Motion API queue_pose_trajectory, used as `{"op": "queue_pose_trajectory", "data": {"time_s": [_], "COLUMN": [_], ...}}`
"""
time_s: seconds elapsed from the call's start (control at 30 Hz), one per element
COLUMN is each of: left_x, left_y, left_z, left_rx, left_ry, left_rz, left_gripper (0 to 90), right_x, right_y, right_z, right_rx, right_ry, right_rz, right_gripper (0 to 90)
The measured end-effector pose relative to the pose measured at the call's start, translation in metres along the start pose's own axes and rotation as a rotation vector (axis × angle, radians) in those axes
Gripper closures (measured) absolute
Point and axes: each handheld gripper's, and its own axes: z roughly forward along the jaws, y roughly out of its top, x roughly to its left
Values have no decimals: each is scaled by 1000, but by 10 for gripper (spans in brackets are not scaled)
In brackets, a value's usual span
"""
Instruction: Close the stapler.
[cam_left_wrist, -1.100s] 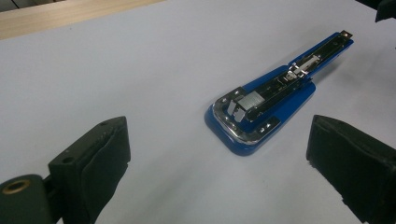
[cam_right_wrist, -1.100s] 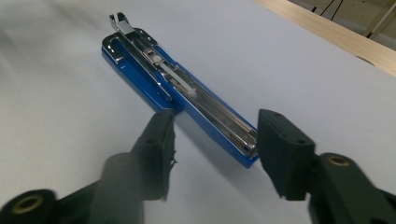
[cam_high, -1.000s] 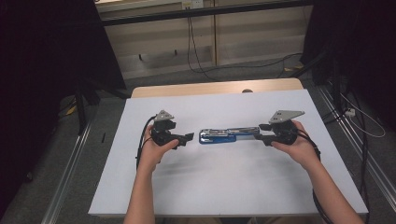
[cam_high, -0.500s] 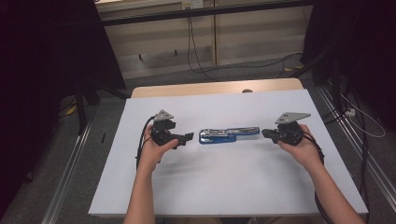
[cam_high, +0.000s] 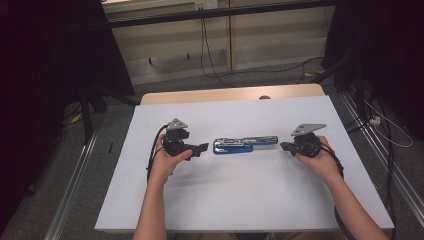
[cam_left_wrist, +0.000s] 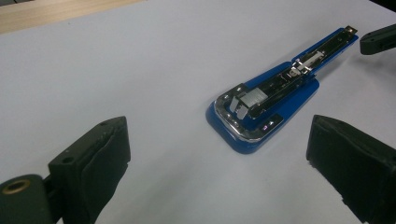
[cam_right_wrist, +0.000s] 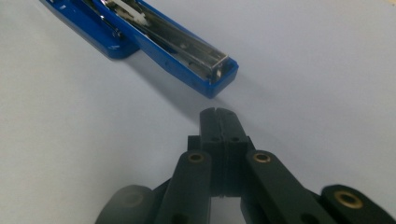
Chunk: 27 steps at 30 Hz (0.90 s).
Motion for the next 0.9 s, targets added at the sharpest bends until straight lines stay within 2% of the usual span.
{"op": "queue_pose_trajectory", "data": {"time_s": [0.23,0.9], "left_x": [1,1], "left_y": [0,-1], "left_z": [-2,-4], "left_rx": [-6,-5], "left_ry": [4,4], "left_rz": [-5,-14], "left_gripper": [63,63], "right_x": [1,-2], "right_y": [0,3], "right_z": [9,15], "right_rx": [27,8], "right_ry": [0,8], "right_rz": [-8,8], "right_gripper": [900,900]}}
